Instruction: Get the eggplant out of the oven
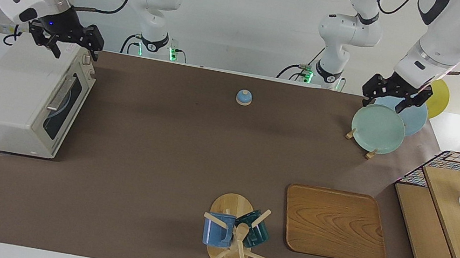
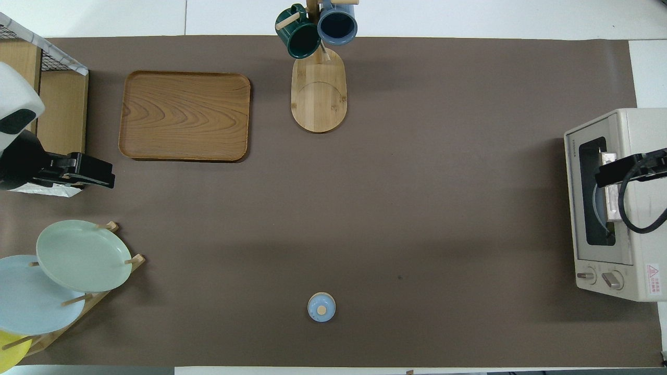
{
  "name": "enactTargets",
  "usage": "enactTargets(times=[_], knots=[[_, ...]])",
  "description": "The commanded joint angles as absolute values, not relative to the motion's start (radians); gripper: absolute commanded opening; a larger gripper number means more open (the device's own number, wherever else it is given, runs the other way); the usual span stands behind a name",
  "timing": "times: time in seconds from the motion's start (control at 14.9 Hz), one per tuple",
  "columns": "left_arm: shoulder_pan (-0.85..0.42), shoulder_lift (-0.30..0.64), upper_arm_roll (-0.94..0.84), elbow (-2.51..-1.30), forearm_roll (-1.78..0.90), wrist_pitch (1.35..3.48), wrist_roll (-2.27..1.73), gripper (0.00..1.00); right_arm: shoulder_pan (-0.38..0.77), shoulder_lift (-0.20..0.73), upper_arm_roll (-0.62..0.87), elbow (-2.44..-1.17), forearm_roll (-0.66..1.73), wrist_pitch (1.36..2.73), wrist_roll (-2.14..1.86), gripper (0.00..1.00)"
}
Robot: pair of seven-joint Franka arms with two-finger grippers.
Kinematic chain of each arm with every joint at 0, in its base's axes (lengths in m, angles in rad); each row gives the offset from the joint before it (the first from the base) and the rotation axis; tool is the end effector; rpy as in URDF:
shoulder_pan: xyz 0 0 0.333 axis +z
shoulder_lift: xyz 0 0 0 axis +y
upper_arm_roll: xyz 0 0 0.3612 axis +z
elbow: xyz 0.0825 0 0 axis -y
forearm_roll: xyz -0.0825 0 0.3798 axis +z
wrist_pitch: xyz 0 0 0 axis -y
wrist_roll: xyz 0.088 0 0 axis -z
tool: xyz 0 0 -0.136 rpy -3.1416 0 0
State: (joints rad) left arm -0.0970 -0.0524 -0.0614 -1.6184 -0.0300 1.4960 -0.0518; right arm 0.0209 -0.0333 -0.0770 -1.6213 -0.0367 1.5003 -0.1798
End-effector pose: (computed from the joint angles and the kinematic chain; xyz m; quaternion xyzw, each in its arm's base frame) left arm 0.5138 -0.0874 0.6405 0.9979 -0.0537 -0.0362 0.0096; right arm 0.5262 -0.0355 0.6295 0.9970 0.0613 -0.0456 0.0118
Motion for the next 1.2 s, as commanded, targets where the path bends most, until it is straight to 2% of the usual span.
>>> enactTargets(times=[0.0, 0.54, 0.6, 0.67, 0.74, 0.8, 1.14], knots=[[-0.091, -0.058, -0.063, -1.615, -0.02, 1.491, -0.057, 1.0, 0.021, -0.041, -0.077, -1.618, -0.026, 1.493, -0.158, 1.0], [-0.091, -0.058, -0.063, -1.615, -0.02, 1.491, -0.058, 1.0, 0.021, -0.054, -0.078, -1.646, -0.025, 1.5, -0.175, 1.0], [-0.091, -0.058, -0.063, -1.615, -0.02, 1.491, -0.057, 1.0, 0.021, -0.057, -0.078, -1.658, -0.025, 1.5, -0.181, 0.8], [-0.091, -0.058, -0.063, -1.615, -0.02, 1.491, -0.058, 1.0, 0.02, -0.06, -0.078, -1.663, -0.025, 1.5, -0.208, 0.39], [-0.091, -0.058, -0.063, -1.615, -0.02, 1.491, -0.057, 1.0, 0.02, -0.063, -0.078, -1.669, -0.025, 1.502, -0.236, 0.1], [-0.091, -0.058, -0.063, -1.615, -0.02, 1.491, -0.057, 1.0, 0.017, -0.067, -0.078, -1.683, -0.025, 1.517, -0.244, 0.0], [-0.091, -0.058, -0.063, -1.615, -0.02, 1.491, -0.057, 1.0, 0.009, -0.077, -0.083, -1.73, -0.023, 1.594, -0.235, 0.0]])
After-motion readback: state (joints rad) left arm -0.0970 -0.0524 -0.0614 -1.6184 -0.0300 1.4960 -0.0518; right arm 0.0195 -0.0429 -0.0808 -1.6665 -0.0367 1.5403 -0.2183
